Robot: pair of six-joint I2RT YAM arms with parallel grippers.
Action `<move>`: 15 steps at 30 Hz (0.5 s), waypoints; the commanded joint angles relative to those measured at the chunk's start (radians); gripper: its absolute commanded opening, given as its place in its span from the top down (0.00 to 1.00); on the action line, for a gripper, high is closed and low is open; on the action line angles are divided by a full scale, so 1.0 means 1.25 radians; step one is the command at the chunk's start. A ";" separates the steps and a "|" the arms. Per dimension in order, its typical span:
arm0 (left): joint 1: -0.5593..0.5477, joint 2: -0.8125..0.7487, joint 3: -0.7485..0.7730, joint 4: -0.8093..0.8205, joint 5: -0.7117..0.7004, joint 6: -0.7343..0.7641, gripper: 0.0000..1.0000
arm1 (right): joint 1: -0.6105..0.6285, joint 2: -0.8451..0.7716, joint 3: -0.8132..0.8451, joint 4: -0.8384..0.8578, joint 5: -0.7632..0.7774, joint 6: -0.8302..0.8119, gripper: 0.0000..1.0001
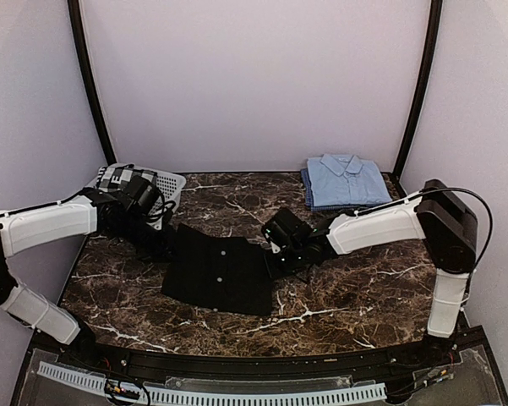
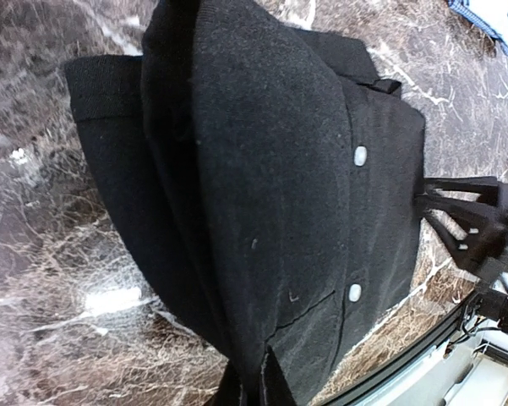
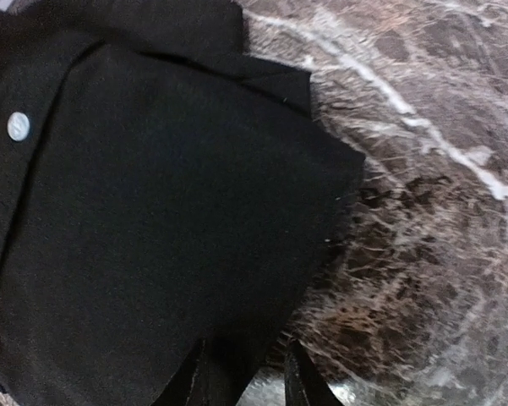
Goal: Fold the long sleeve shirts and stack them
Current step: Turn over the square-folded shirt at the center of the board.
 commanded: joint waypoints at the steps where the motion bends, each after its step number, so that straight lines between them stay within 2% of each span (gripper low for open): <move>1: 0.026 -0.035 0.071 -0.112 0.002 0.085 1.00 | 0.022 0.070 0.061 0.028 -0.015 0.018 0.73; 8: 0.050 -0.036 0.162 -0.156 0.030 0.139 1.00 | 0.047 0.179 0.142 0.057 -0.072 0.021 0.74; 15: 0.052 0.004 0.268 -0.178 0.047 0.182 1.00 | 0.069 0.290 0.263 0.155 -0.212 0.065 0.72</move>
